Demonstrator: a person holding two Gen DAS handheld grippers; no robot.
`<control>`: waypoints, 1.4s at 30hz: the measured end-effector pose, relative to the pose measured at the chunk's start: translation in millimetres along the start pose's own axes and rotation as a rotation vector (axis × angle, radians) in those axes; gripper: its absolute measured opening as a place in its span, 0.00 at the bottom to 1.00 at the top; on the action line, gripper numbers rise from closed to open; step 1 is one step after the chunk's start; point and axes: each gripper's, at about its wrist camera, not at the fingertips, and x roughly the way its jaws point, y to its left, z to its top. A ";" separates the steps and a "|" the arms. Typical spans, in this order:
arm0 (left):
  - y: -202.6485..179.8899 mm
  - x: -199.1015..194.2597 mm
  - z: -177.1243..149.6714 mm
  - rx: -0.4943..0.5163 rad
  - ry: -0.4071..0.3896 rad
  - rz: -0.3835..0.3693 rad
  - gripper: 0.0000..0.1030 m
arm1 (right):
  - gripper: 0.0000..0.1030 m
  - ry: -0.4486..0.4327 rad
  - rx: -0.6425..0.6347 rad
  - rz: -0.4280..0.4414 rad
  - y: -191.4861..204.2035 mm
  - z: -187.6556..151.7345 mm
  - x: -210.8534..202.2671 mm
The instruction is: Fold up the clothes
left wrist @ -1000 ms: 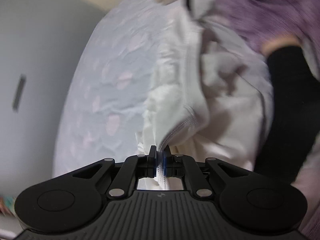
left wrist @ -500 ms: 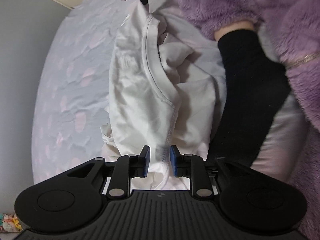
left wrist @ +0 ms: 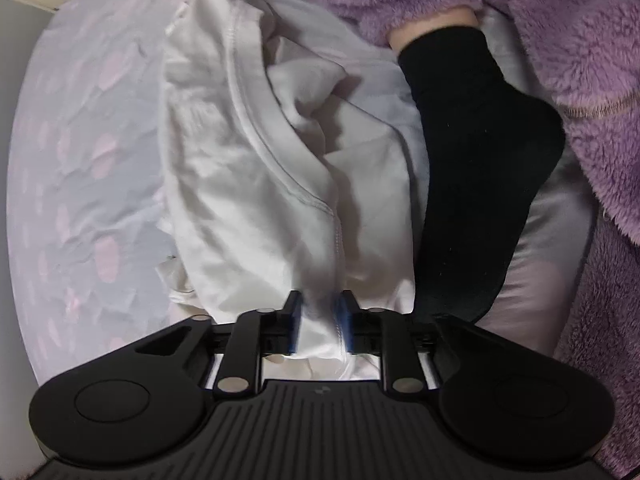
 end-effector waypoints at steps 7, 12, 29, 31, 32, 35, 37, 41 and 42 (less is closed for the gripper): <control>-6.9 -1.5 -2.9 -0.005 -0.015 0.090 0.03 | 0.05 0.003 0.029 0.030 -5.0 0.2 0.2; 11.8 -10.4 -11.1 -0.197 -0.034 0.161 0.02 | 0.09 -0.004 -0.035 0.037 3.7 0.7 -5.9; 28.0 -20.3 -38.9 -0.487 -0.148 0.221 0.02 | 0.33 -0.073 -0.935 -0.178 94.3 -28.1 -0.1; 28.8 -23.3 -40.6 -0.503 -0.159 0.230 0.02 | 0.13 -0.086 -1.024 -0.201 102.7 -32.4 4.6; 29.5 -25.6 -41.6 -0.515 -0.166 0.232 0.02 | 0.04 -0.093 -1.068 -0.212 106.9 -34.6 7.0; 33.6 -37.3 -45.2 -0.561 -0.191 0.250 0.02 | 0.03 -0.158 -1.003 -0.224 106.5 -17.7 -5.9; 40.3 -48.5 -49.5 -0.623 -0.214 0.258 0.02 | 0.03 -0.213 -0.901 -0.224 102.3 0.3 -20.3; 54.8 -81.4 -59.0 -0.775 -0.287 0.279 0.02 | 0.02 -0.363 -0.709 -0.251 94.0 45.2 -58.9; 57.4 -90.4 -60.7 -0.807 -0.307 0.285 0.02 | 0.02 -0.420 -0.659 -0.261 91.8 59.2 -72.9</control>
